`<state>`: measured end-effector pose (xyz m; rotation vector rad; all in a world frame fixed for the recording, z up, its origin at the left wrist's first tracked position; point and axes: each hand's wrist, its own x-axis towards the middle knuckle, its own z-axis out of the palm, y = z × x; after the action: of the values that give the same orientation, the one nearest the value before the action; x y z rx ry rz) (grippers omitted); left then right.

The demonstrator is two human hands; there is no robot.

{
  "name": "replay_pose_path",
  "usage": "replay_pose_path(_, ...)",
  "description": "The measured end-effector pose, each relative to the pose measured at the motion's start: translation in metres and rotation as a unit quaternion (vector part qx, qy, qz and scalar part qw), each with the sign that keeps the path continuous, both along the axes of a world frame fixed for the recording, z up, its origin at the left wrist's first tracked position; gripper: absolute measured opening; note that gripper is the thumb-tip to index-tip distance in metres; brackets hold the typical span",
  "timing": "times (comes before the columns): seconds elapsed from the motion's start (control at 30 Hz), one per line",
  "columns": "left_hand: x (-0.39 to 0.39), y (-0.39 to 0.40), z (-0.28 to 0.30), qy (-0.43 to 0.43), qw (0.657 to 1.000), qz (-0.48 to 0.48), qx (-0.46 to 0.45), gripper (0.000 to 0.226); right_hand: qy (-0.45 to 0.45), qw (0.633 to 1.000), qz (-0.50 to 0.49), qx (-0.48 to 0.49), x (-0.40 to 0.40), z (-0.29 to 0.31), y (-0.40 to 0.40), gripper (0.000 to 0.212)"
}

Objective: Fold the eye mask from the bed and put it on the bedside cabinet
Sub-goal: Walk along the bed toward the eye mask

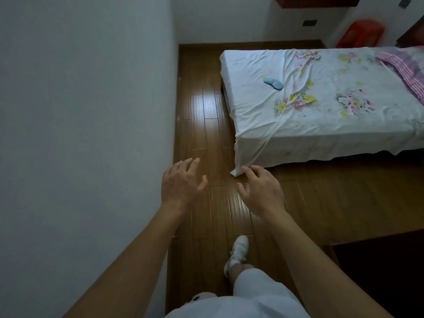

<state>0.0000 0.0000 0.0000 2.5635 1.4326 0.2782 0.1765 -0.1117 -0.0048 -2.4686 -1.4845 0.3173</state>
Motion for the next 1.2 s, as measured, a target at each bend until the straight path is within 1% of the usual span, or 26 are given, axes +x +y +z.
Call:
replay_pose_path(0.07, 0.013, 0.016, -0.002, -0.007, 1.0, 0.001, -0.011, 0.056, 0.011, 1.0, -0.008, 0.01, 0.013, -0.003, 0.015, 0.055)
replay_pose_path(0.27, 0.071, 0.078, -0.012, 0.02, 1.0, -0.015, 0.011, 0.057, 0.012, 1.0, -0.005, 0.016, 0.067, -0.017, 0.078, 0.056)
replay_pose_path(0.5, 0.168, 0.166, 0.003, 0.033, 0.999, -0.013, 0.016, 0.055, 0.013, 0.999, 0.026, 0.013, 0.155, -0.011, 0.17, 0.057)
replay_pose_path(0.63, 0.205, 0.213, 0.005, 0.044, 0.999, 0.003, 0.017, 0.055, 0.01, 0.999, 0.043, 0.019, 0.198, -0.009, 0.222, 0.054)
replay_pose_path(0.97, 0.247, 0.316, -0.01, 0.051, 0.998, 0.027, 0.0, 0.056, 0.036, 0.997, 0.065, 0.003, 0.24, -0.032, 0.329, 0.054)
replay_pose_path(1.1, 0.259, 0.374, -0.02, 0.051, 0.998, 0.026, -0.002, 0.056, 0.028, 0.998, 0.061, 0.004, 0.255, -0.041, 0.384, 0.053)
replay_pose_path(1.2, 0.268, 0.434, -0.023, 0.038, 0.999, 0.026, -0.001, 0.056, 0.008, 0.998, 0.064, 0.003, 0.271, -0.044, 0.443, 0.053)
